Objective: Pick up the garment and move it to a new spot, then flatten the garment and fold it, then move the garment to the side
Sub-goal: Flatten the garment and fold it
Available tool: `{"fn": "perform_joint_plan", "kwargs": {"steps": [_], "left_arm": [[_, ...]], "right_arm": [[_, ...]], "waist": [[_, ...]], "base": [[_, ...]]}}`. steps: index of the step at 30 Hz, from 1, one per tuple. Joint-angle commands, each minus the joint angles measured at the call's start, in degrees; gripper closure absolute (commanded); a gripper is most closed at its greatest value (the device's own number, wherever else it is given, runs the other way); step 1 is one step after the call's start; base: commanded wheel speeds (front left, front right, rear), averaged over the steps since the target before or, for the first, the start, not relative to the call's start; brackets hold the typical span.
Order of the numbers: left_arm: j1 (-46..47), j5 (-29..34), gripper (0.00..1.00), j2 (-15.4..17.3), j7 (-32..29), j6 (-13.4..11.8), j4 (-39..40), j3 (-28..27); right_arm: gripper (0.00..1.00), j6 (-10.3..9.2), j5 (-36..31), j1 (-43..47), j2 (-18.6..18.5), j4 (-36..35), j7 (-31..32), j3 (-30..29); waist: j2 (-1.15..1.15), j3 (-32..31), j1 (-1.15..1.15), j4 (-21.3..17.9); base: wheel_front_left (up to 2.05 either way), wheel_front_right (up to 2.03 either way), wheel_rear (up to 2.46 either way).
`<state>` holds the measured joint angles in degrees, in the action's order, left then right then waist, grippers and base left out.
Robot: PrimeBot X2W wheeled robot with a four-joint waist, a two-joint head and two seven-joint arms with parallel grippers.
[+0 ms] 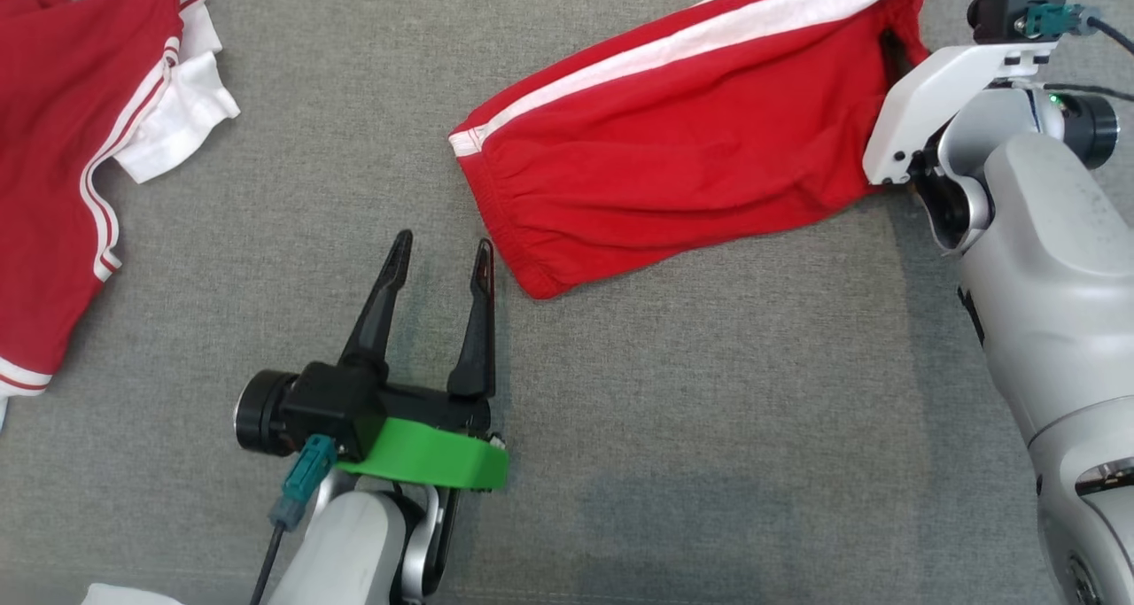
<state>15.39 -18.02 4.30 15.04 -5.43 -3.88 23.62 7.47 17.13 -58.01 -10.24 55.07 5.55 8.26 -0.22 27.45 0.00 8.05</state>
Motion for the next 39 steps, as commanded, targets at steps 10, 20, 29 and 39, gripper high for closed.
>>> {"fn": "perform_joint_plan", "kwargs": {"steps": [10, 20, 29, 39], "left_arm": [[-11.8, 3.6, 0.00, -0.1, 0.2, 2.7, -0.3, -3.4], [-18.5, 3.9, 0.00, -0.8, 0.2, 3.9, 0.8, -8.5], [-22.0, 2.7, 0.00, -1.3, 0.2, 4.1, 0.9, -9.2], [-19.5, 2.9, 0.00, -1.4, 0.2, 3.9, 0.2, -7.7]], "right_arm": [[1.00, -0.08, 15.7, 15.3, -1.8, -5.8, 2.0, -1.6], [1.00, -0.01, 20.6, 24.9, -10.8, -3.7, 2.7, -11.3], [1.00, 0.01, 20.1, 25.6, -7.2, -9.3, 1.9, -11.3], [1.00, 0.02, 19.5, 24.9, 6.6, -17.0, 4.2, -0.3]], "waist": [[0.22, -14.1, 0.00, -8.0], [0.22, -19.3, 0.00, -7.5], [0.22, -22.4, 0.00, -6.0], [0.22, -20.5, 0.00, -7.6]], "base": [[0.00, 0.00, 0.00], [0.00, 0.00, 0.00], [0.00, 0.00, 0.00], [0.00, 0.00, 0.00]]}}
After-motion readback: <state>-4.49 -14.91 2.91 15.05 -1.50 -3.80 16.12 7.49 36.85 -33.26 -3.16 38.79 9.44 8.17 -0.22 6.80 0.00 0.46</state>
